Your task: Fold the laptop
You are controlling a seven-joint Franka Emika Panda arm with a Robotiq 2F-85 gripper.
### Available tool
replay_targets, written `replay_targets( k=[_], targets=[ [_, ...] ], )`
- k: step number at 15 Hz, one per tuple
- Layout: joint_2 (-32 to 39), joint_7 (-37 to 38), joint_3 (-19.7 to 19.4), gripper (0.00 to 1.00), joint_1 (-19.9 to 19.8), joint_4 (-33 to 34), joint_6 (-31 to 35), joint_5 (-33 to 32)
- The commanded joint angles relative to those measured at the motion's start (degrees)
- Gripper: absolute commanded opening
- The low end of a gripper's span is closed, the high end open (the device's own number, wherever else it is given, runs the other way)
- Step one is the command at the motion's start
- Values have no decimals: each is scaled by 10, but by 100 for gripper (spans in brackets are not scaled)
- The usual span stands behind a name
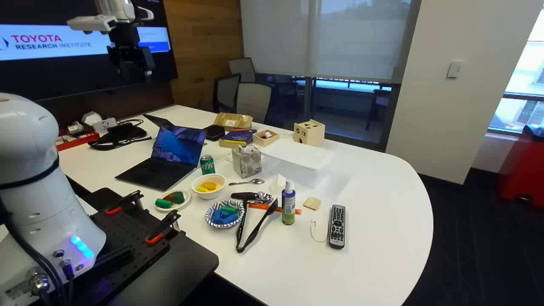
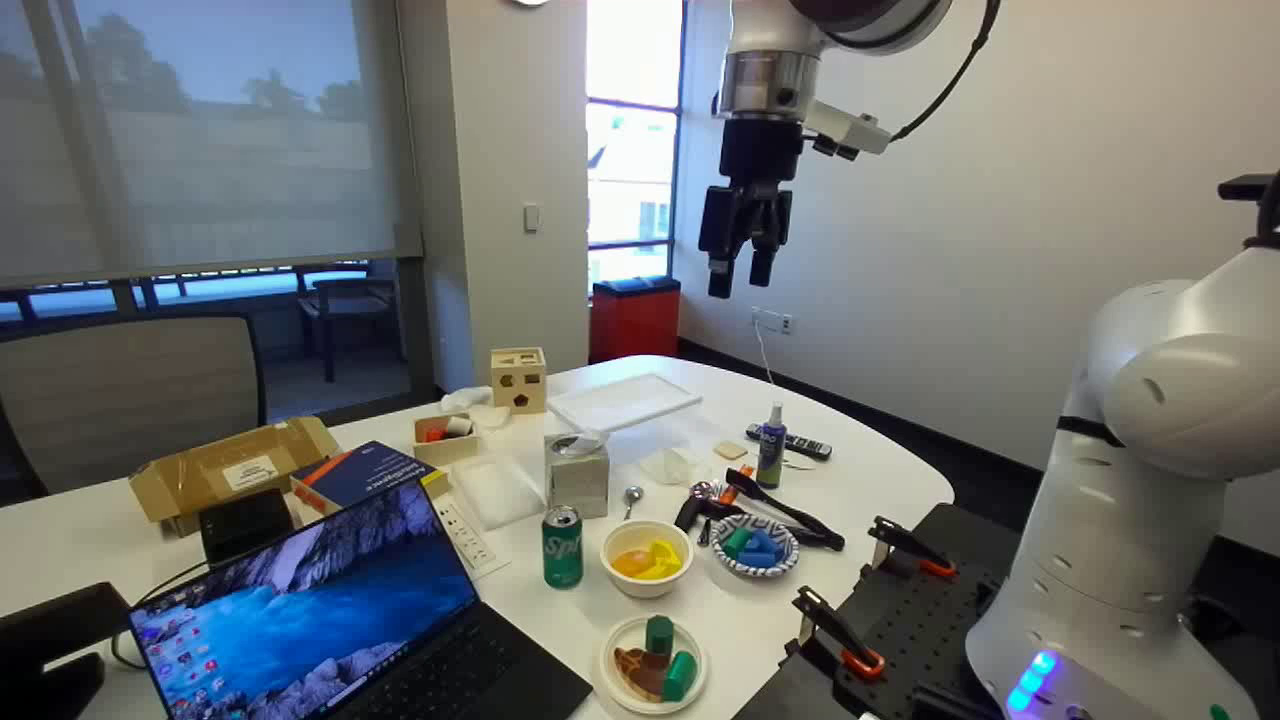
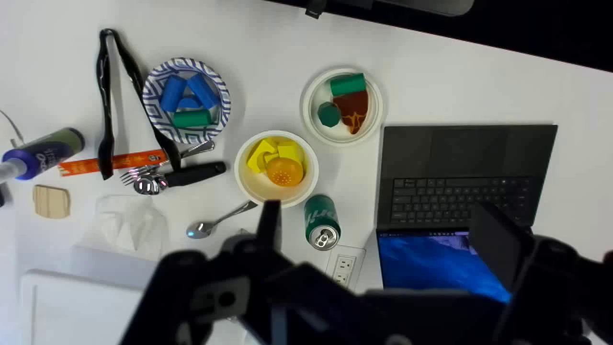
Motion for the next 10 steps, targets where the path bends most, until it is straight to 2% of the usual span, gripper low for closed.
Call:
replay_targets(
  k=[1, 3, 4, 5, 8, 10],
  targets=[
    [0, 0, 1, 100, -1, 1, -2, 0],
    [59, -39, -9, 100, 6, 3, 46, 6],
    [116, -73, -18, 100, 14, 5, 110, 20],
    [139, -90, -22, 100, 22, 9, 140, 31],
    [247, -172, -33, 100, 54, 32, 261, 93],
    [328, -214, -28, 100, 66, 60, 309, 127]
  ],
)
